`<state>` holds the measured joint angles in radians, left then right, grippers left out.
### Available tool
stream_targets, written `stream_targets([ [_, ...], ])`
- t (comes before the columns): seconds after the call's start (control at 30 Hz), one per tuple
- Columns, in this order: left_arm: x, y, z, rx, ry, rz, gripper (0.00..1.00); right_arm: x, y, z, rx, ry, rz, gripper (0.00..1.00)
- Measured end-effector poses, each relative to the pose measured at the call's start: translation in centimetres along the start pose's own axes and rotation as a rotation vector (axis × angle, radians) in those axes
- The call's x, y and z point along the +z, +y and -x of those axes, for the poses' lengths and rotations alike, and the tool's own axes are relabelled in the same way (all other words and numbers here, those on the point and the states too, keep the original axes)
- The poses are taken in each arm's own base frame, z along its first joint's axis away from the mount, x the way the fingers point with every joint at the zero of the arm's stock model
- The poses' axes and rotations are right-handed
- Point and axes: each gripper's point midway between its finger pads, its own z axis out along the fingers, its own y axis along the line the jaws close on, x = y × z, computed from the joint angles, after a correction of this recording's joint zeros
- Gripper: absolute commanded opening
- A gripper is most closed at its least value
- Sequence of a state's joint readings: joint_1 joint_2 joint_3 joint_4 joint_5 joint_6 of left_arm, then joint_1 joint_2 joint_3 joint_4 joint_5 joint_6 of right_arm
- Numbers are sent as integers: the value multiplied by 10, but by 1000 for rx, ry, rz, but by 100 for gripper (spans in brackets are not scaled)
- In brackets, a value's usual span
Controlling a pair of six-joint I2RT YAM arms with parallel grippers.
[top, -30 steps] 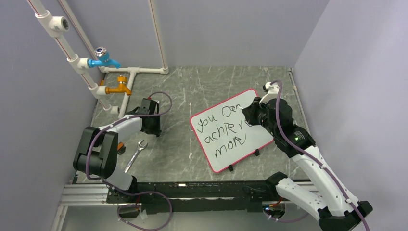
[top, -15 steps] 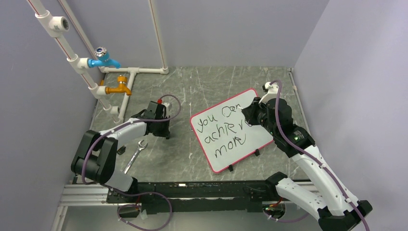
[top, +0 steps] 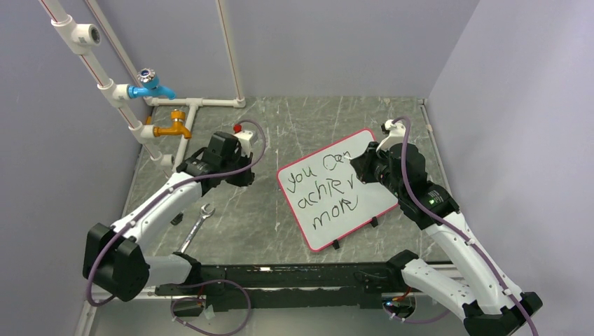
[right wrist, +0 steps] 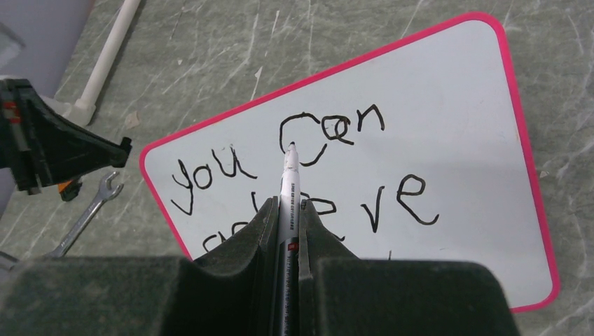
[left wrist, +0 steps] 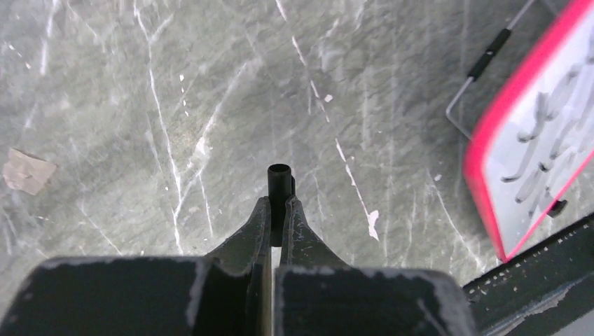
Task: Write a sentence on the whiteboard
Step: Insert the whiteboard marker without the cap into the pen cap.
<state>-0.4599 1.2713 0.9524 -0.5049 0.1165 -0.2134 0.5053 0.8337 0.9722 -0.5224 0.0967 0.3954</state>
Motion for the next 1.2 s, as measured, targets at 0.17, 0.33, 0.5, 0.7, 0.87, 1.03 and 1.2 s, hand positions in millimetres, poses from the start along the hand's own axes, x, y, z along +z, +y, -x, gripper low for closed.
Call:
stream_targets([
  [0.17,-28,-10,24,69,-45,-16,0,0,2,0,0,3,10,0],
  [0.33,-49,-16,45,144,-75,-33,0,-1,6,1,2,3,31,0],
  [0.5,-60,-22,56,238,-97,-63,0,1,10,1,3,6,53,0],
  [0.7,-65,-40,61,403,-145,-123,0,4,17,2,3,6,87,0],
  [0.87,-60,-61,34,579,-181,-223,0,5,25,2,1,14,129,0],
  [1.03,-57,-62,25,677,-235,-252,0,5,33,3,-3,15,170,0],
  [1.2,-63,-68,19,770,-297,-295,0,5,43,4,-11,18,227,0],
])
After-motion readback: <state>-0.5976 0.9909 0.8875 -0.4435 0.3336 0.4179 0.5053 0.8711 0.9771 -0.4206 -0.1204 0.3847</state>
